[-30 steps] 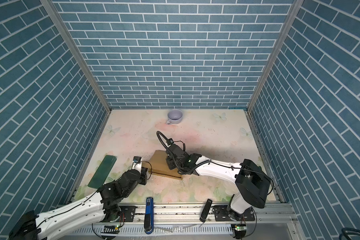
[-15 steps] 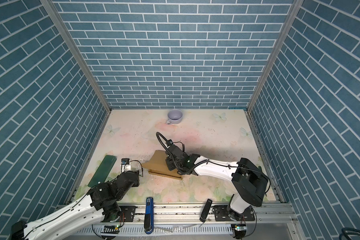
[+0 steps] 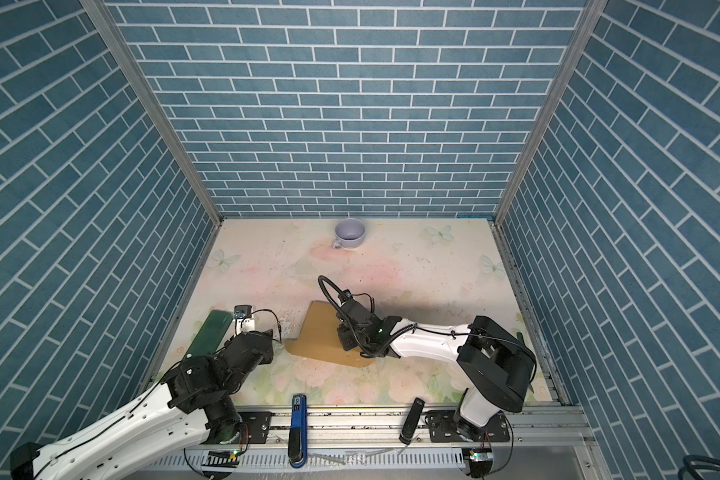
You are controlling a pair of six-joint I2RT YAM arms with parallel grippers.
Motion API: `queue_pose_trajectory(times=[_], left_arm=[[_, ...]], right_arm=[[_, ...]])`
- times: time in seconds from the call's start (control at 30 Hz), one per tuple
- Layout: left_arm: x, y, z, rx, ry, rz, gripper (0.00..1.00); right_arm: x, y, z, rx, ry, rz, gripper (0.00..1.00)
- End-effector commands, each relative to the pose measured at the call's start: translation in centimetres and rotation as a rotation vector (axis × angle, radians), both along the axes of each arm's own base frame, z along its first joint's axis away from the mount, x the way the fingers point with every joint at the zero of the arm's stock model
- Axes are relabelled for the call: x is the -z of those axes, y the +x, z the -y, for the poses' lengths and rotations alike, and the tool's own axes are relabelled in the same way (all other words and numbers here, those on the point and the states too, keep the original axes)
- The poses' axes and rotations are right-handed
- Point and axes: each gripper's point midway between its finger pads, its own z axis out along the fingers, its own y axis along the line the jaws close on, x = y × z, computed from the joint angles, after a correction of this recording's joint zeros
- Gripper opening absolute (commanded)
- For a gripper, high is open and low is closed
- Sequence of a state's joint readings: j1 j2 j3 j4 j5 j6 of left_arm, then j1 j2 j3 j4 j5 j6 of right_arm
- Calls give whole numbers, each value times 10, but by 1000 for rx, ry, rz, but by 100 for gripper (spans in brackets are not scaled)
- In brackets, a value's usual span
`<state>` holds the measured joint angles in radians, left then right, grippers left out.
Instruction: Fold the paper box
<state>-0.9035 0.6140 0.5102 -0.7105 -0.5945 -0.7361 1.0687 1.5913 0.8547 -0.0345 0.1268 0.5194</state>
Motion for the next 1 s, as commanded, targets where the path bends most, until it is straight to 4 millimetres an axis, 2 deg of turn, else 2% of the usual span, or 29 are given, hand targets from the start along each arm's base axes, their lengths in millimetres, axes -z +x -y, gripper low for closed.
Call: queue_pose_trajectory(times=[0.0, 0.2, 0.33, 0.43, 0.63, 0.77, 0.97], left_arm=[[-3, 9, 16, 76, 9, -15, 51], [14, 27, 40, 149, -38, -95, 51], [24, 36, 49, 172, -43, -123, 51], [28, 43, 55, 193, -55, -134, 51], [38, 55, 60, 214, -82, -145, 51], [48, 64, 58, 217, -108, -171, 49], [55, 75, 65, 262, -109, -195, 49]], right_arm=[[26, -9, 10, 11, -46, -54, 32], [43, -12, 13, 5, -88, -82, 32], [46, -11, 16, 16, -97, -81, 32], [35, -8, 19, 28, -92, -59, 32], [-5, 0, 24, 45, -67, 9, 33], [-29, 3, 34, 75, -62, 39, 34], [-42, 2, 55, 148, -57, 24, 35]])
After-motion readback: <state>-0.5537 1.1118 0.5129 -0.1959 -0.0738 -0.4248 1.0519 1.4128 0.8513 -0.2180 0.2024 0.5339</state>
